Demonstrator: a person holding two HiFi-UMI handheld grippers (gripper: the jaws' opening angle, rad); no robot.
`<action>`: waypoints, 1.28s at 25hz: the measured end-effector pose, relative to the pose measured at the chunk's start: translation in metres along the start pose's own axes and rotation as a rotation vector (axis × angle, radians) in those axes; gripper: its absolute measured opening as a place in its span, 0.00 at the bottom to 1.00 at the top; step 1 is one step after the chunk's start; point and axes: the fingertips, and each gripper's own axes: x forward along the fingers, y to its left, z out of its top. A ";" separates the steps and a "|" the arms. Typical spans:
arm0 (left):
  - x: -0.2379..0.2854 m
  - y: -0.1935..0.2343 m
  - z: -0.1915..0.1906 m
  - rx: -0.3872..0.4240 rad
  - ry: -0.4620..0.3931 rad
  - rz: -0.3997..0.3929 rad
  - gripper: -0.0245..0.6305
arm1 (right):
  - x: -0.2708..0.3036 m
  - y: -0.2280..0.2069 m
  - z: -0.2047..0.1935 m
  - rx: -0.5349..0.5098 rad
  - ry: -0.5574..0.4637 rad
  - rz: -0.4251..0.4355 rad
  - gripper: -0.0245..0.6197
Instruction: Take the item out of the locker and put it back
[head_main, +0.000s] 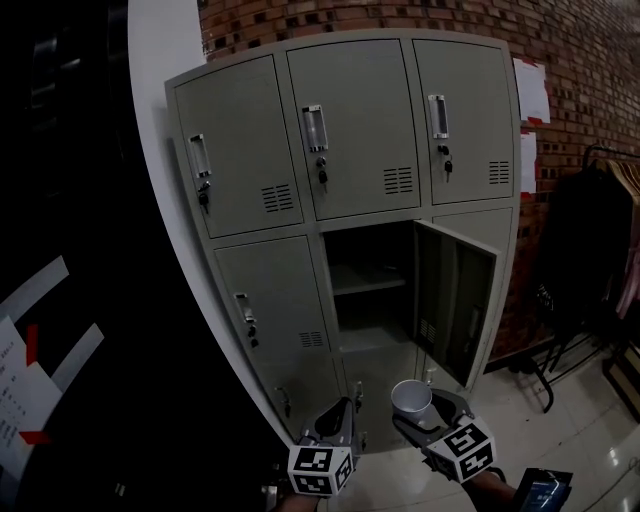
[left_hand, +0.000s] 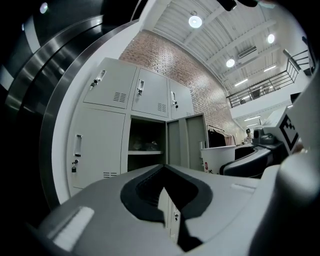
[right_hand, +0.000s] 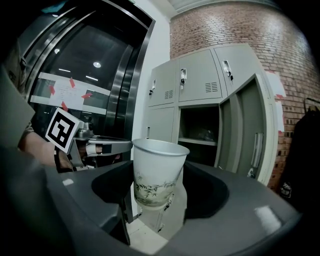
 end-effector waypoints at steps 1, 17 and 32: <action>0.000 -0.002 -0.001 0.001 0.000 0.000 0.04 | -0.001 -0.001 0.001 -0.004 -0.003 0.002 0.52; 0.003 -0.010 0.004 0.016 -0.007 0.006 0.04 | -0.002 -0.006 0.006 -0.013 -0.022 0.025 0.52; 0.001 0.003 0.007 0.017 -0.014 0.002 0.04 | 0.010 -0.005 0.011 -0.014 -0.024 0.004 0.52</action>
